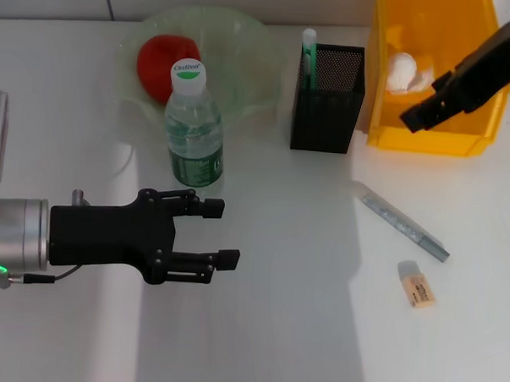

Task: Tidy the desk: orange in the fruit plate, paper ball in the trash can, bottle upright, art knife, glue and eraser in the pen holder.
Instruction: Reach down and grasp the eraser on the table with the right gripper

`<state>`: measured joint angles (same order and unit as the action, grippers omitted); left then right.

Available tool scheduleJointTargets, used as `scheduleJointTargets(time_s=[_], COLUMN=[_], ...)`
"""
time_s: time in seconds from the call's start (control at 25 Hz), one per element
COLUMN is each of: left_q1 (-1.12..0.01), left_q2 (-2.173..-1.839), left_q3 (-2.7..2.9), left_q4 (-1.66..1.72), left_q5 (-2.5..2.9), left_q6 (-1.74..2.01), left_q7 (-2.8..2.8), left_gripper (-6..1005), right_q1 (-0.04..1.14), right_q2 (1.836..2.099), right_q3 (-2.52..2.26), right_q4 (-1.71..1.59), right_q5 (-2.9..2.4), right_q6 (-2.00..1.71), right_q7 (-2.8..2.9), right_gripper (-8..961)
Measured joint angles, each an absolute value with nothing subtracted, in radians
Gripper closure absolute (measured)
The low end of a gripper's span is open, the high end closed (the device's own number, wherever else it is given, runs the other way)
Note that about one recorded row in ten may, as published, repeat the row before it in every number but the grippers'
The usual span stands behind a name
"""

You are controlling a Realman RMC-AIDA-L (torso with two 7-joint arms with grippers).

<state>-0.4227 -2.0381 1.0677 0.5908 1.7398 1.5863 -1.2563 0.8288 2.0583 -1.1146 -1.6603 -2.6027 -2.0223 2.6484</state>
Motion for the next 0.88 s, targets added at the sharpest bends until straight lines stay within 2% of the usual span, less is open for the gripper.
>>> scheduleJointTargets(time_s=[0.2,0.88], left_q1=[-0.421,-0.421], left_q2=[-2.037,-2.037], left_q3=[1.068,1.069], left_q4=[0.592,0.584], left_q5=[1.740,1.739], left_q6=[1.590,1.586], left_q7=[-1.256,-1.256], left_gripper=[216,216], right_q1=[0.802,0.663], right_q2=[2.078,2.087], right_q3=[-1.190,-1.362], right_q4=[-1.561,-1.507], right_q5=[-2.659,-2.614], right_q6=[-1.987,-1.929], right_q7=[2.626,2.607], right_gripper=[335,336])
